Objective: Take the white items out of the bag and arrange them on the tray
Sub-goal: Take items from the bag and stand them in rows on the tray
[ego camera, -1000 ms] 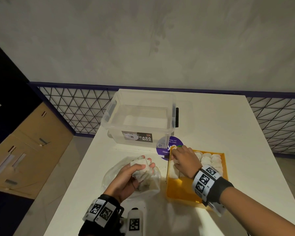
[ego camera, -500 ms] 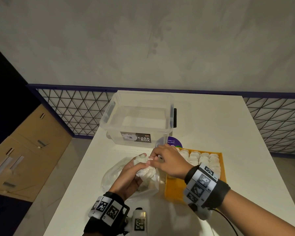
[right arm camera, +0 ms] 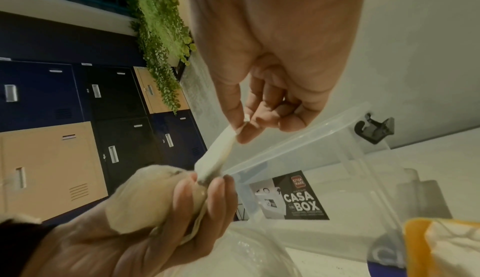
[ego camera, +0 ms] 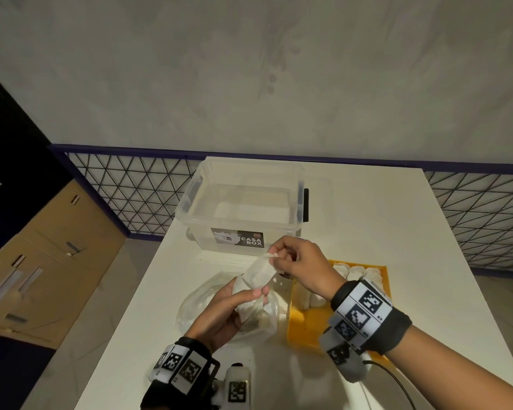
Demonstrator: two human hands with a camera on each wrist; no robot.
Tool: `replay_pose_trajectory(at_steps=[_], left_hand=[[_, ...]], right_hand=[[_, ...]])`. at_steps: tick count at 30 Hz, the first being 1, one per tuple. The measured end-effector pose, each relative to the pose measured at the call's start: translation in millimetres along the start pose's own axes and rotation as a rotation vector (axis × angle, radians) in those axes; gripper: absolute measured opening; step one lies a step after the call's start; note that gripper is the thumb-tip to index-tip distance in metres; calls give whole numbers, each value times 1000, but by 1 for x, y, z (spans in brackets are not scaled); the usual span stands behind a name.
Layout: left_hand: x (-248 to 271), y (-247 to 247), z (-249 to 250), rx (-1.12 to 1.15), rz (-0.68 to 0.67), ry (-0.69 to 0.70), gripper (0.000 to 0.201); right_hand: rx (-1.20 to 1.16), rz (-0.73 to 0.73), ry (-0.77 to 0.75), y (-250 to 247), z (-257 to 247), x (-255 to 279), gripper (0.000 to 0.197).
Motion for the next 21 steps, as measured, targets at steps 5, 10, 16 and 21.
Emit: replay_pose_trajectory(at_steps=[5,10,16,21], left_hand=[[-2,-10,-5,146,95,-6,35],[-3,-20,-5,234,169,6,36],[-4,-19,-2,275,178,-2,36],[-5,-14,-2,314,179,-24,52]], right_hand=[[-38,34,-60,-17,-6,2,13],[211,93,-77,-42,6,4,12],[741,-110,134,-40,43,15,17],[887,-282,244,-28,74,16,12]])
Point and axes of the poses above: each hand's wrist, its own x-axis away from the middle knuckle, its own y-axis out of the palm, z = x × y, the point moved 3 cm from there along -x, towards the middle knuckle, and after that the axes turned 2 degrees about -z, right-handed, at the moved point
